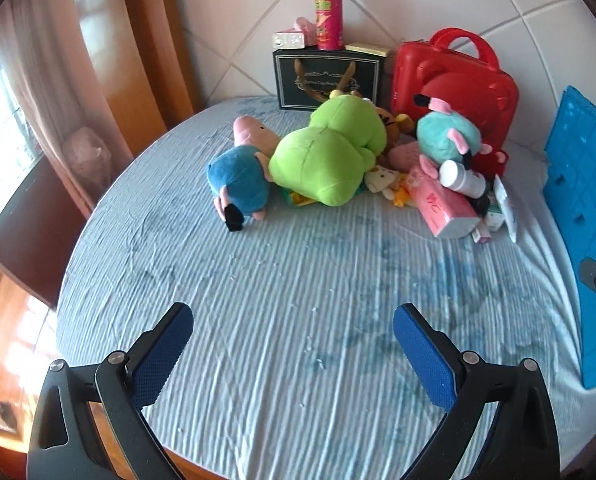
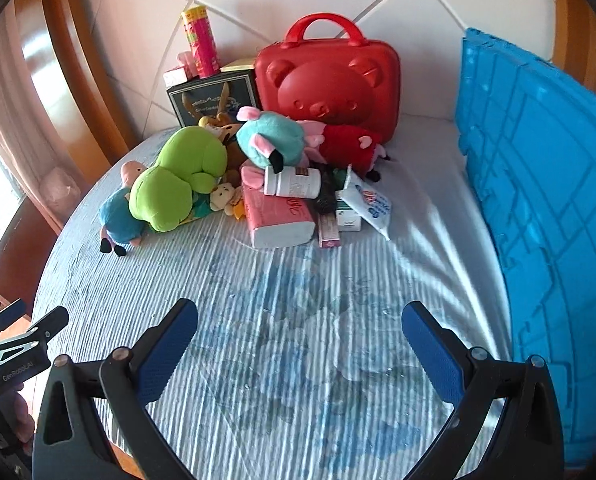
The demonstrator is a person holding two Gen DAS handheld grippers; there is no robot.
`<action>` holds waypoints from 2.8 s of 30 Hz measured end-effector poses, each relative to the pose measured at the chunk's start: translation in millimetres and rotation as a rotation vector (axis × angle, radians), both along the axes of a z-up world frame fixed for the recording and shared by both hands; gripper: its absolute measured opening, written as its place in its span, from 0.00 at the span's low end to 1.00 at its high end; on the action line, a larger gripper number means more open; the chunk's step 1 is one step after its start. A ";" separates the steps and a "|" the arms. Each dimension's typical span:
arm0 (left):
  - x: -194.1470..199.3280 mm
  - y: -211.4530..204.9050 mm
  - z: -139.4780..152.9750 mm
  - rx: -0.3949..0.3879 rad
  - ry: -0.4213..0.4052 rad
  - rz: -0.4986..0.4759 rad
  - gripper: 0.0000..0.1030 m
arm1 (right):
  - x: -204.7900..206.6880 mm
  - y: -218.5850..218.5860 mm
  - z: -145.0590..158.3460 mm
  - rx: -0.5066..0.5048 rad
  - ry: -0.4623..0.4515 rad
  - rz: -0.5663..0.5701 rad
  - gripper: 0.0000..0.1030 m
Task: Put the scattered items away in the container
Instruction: 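Grasp the green plush frog with the left tool while the right tool grasps the white pill bottle, then carry the frog in the left tool while the right tool carries the bottle toward the blue bin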
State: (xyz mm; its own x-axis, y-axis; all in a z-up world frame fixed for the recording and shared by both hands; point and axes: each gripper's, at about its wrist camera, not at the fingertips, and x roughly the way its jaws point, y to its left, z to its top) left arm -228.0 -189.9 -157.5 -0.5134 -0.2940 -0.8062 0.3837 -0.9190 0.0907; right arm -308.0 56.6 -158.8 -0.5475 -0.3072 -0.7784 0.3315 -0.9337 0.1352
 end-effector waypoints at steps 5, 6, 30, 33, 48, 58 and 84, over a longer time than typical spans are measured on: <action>-33.8 -44.5 6.0 0.004 0.018 0.015 0.99 | -26.4 -30.4 4.3 0.008 0.008 0.009 1.00; -41.8 -52.8 7.1 0.003 0.026 0.006 0.99 | -29.7 -34.3 5.9 0.014 0.012 0.003 1.00; -260.5 -56.2 -54.7 0.018 -0.079 -0.269 0.99 | -166.6 -76.0 -54.0 0.112 -0.107 -0.156 1.00; -283.9 -58.2 -69.7 -0.006 -0.119 -0.268 0.99 | -187.9 -81.3 -70.4 0.107 -0.134 -0.137 1.00; -308.3 -54.6 -93.0 -0.009 -0.155 -0.285 0.78 | -225.7 -95.1 -117.1 0.128 -0.188 -0.097 0.82; -258.3 -50.3 -76.6 0.015 -0.152 -0.282 0.58 | -169.6 -103.7 -85.8 0.116 -0.152 -0.049 0.82; -186.2 -36.6 -86.3 0.017 -0.181 -0.300 0.80 | -110.0 -121.2 -90.8 0.136 -0.212 0.006 0.82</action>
